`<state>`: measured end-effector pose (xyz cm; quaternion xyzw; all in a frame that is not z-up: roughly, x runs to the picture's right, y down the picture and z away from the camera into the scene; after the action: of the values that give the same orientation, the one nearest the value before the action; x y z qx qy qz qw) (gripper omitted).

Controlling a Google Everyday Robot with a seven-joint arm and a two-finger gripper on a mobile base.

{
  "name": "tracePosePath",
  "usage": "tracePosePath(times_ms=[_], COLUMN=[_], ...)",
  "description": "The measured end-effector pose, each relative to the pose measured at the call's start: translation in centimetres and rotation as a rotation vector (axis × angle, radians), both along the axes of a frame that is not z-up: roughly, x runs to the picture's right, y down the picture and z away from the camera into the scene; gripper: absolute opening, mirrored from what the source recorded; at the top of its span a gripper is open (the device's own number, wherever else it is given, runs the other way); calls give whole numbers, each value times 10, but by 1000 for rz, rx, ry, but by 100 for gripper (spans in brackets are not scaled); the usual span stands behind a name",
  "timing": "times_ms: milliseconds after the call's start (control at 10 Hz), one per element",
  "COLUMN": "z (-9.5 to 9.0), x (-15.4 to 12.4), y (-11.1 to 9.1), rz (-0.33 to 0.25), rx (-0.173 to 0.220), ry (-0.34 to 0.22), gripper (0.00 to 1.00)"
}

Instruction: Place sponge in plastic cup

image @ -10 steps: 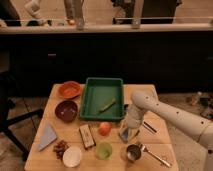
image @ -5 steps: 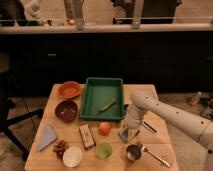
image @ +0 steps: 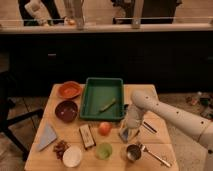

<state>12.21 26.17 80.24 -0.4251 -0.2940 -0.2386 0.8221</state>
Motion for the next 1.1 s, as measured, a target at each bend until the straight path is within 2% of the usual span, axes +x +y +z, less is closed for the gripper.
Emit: tracePosePath(times_ms=[200, 300, 500, 800, 1100], z=[0, -2, -21, -58, -70], x=[0, 0, -1, -13, -27], y=[-1, -2, -18, -48, -57], rz=[1, 3, 18, 10, -17], rx=[3, 22, 87, 187, 241], ry=[0, -2, -15, -48, -72], gripper=[0, 0, 0, 0, 0])
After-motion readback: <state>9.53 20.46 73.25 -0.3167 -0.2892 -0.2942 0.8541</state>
